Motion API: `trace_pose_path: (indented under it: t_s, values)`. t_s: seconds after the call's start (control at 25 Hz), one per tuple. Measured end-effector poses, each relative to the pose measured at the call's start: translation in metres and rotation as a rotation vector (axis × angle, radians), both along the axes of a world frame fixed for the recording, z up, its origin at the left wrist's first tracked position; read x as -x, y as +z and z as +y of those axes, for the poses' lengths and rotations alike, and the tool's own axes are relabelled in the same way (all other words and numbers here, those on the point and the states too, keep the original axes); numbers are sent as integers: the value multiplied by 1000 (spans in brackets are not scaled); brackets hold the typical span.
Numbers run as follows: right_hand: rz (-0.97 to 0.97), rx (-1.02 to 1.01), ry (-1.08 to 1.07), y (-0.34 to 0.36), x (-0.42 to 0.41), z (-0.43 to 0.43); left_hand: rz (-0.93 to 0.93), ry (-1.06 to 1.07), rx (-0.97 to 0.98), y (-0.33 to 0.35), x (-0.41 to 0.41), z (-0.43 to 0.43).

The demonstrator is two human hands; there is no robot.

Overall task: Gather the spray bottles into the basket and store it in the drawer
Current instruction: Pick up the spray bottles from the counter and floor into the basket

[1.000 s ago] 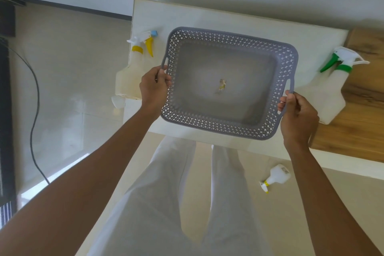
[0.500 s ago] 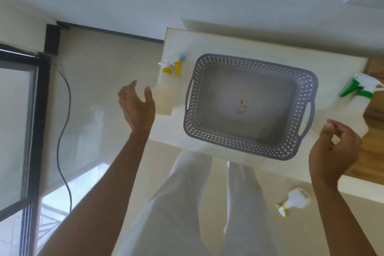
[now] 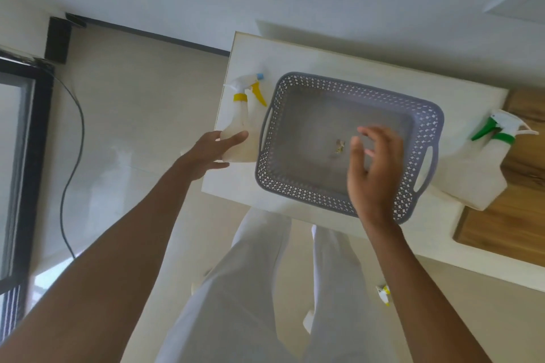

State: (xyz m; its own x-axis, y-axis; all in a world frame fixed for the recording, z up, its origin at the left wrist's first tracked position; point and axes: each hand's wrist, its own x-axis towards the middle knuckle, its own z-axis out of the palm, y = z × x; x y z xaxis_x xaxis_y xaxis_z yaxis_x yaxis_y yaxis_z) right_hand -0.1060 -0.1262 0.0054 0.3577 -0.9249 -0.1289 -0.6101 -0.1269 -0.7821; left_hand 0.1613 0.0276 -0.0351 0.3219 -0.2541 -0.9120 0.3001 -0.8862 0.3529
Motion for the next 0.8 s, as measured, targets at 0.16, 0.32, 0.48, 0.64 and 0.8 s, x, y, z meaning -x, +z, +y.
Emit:
trace_pose_path:
  t_s: [0.16, 0.32, 0.48, 0.64, 0.8]
  values:
    - [-101, -140, 87, 18, -58, 11, -331, 94, -39, 6, 18, -1]
    - [-192, -236, 196, 42, -109, 23, -789, 201, 115, 41, 58, -10]
    - [-232, -199, 193, 60, -128, 31, -801, 258, 327, 64, 105, -34]
    - [-228, -88, 46, 57, -113, 25, -718, 227, 382, 60, 132, -60]
    - [-197, -8, -31, 33, -95, 14, -729, 57, 445, 42, 133, -78]
